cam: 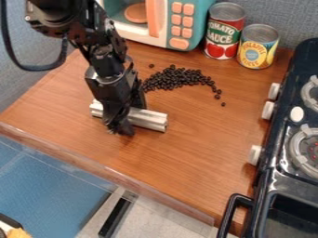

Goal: Sweep into pile

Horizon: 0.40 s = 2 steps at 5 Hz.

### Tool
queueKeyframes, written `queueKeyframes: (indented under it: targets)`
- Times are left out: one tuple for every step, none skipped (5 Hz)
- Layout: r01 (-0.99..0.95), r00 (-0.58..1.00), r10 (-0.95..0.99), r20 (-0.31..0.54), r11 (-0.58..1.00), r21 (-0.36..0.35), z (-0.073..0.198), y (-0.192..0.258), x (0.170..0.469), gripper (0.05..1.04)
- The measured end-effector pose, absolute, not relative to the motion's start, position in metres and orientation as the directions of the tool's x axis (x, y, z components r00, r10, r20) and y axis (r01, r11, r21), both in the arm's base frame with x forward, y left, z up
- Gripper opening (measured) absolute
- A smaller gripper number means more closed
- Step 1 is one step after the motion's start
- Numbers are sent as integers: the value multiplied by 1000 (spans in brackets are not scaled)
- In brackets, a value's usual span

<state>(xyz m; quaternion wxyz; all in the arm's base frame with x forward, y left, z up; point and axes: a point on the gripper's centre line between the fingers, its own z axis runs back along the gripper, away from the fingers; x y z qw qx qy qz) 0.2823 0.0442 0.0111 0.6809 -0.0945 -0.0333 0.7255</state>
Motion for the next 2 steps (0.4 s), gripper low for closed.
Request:
queueKeyframes:
  targets:
    - [-971, 26, 992, -120, -4, -237, 52, 38, 283, 1009]
    - [-965, 88, 992, -87, 63, -254, 81, 41, 282, 1003]
